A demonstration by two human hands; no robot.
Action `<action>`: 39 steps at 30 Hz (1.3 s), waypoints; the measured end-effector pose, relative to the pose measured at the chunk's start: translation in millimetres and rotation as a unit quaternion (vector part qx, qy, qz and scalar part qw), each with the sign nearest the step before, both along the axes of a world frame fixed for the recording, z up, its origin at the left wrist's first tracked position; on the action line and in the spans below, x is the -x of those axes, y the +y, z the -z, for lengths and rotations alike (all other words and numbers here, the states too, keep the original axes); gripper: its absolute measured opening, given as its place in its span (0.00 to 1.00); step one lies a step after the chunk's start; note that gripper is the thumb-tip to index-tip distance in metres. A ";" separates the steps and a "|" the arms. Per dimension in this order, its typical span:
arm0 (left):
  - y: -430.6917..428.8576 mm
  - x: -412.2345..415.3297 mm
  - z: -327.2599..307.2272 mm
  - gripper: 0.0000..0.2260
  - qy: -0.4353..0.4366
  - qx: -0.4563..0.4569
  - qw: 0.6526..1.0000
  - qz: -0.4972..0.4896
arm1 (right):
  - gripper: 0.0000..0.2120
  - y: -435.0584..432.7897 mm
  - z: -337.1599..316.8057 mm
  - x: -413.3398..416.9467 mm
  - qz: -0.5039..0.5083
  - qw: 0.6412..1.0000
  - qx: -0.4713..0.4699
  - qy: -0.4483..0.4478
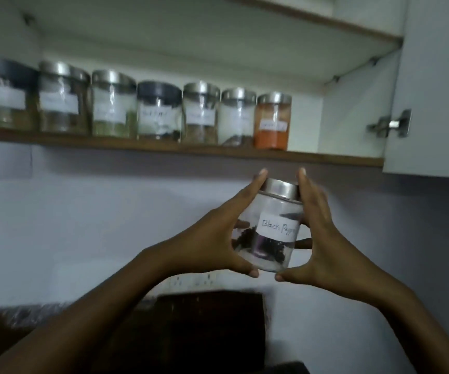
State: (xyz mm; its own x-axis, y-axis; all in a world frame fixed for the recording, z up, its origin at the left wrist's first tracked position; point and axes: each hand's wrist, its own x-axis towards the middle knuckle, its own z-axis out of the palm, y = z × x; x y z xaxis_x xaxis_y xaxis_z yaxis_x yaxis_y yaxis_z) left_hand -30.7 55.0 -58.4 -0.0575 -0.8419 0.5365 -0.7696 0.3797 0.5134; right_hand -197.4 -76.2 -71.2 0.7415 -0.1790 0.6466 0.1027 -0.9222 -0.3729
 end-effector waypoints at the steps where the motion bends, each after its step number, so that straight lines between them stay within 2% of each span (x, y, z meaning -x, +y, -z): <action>1: -7.5 2.0 -14.4 0.56 -0.034 0.019 0.999 -0.002 | 0.66 -7.1 -12.1 0.2 0.014 0.999 0.032 -0.024; 4: -29.1 8.9 -47.6 0.56 -0.154 0.085 0.984 -0.035 | 0.65 -29.9 -42.9 2.5 0.028 0.992 0.085 -0.091; 7: -51.0 12.2 -67.7 0.51 -0.236 0.131 0.958 -0.101 | 0.64 -60.7 -68.0 5.7 0.045 0.980 0.120 -0.152; 10: -72.0 1.5 -78.2 0.45 -0.315 0.175 0.905 -0.226 | 0.64 -93.6 -93.4 9.7 0.090 0.967 0.143 -0.191; 12: -86.2 -16.6 -79.3 0.44 -0.349 0.197 0.858 -0.320 | 0.63 -110.8 -109.2 9.8 0.127 0.959 0.160 -0.194; 15: -107.7 -50.0 -69.9 0.46 -0.348 0.203 0.813 -0.421 | 0.58 -134.0 -128.6 3.4 0.159 0.953 0.184 -0.182; 19: -123.8 -76.3 -50.1 0.50 -0.356 0.169 0.778 -0.490 | 0.60 -166.5 -144.9 -14.6 0.155 0.968 0.147 -0.133; 22: -127.5 -84.5 -42.1 0.54 -0.397 0.162 0.750 -0.504 | 0.60 -190.1 -153.2 -27.4 0.134 0.980 0.115 -0.090; 29: -131.0 -90.4 -43.5 0.58 -0.414 0.136 0.737 -0.517 | 0.52 -218.0 -176.4 -49.8 0.048 0.997 -0.030 -0.046; 39: -128.1 -85.7 -46.7 0.59 -0.404 0.087 0.748 -0.519 | 0.58 -220.3 -161.3 -80.0 0.024 0.996 -0.058 -0.070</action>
